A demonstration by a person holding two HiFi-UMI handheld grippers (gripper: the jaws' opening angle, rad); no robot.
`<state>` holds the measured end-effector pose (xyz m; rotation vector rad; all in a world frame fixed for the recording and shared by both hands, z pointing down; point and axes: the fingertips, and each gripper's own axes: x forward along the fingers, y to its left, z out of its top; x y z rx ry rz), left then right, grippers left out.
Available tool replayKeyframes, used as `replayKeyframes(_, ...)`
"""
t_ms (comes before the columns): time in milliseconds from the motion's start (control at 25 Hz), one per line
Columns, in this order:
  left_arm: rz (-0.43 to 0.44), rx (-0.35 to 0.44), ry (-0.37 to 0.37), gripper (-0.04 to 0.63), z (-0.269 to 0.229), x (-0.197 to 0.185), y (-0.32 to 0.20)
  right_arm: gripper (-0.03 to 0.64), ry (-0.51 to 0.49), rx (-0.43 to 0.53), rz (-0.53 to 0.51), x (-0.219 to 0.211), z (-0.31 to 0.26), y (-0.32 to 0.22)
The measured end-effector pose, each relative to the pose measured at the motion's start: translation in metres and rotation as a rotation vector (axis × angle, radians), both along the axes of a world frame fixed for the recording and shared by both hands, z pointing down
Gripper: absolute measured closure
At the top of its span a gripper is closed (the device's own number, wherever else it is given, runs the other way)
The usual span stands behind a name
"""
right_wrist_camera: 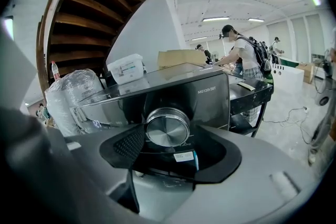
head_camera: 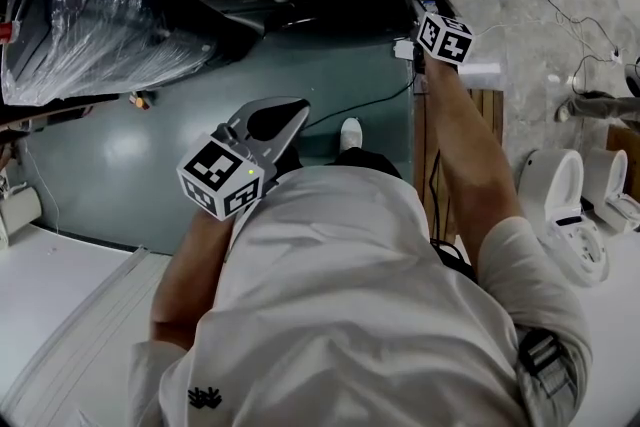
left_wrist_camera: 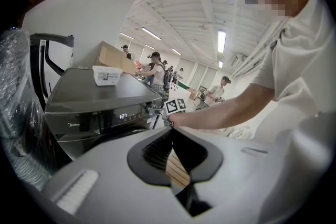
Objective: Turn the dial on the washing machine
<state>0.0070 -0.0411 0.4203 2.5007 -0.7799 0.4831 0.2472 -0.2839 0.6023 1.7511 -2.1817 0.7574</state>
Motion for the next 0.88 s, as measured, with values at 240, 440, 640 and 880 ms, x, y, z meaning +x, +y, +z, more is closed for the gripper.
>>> replayKeyframes(240,0.019,0.006,0.01,0.541,-0.001,0.005,0.002,0.341,0.023,-0.007,-0.015,0.006,-0.002,0.018)
replayKeyframes(440,0.033,0.006,0.018,0.541,0.0,0.01,0.004,0.342,0.06,-0.003,-0.068,0.002,-0.01,0.039)
replayKeyframes(640,0.043,0.009,0.027,0.541,0.0,0.013,0.007,0.344,0.058,0.007,-0.133,-0.008,-0.025,0.069)
replayKeyframes(880,0.04,0.005,0.045,0.541,0.003,0.014,0.012,0.459,0.014,0.033,-0.191,-0.018,-0.055,0.111)
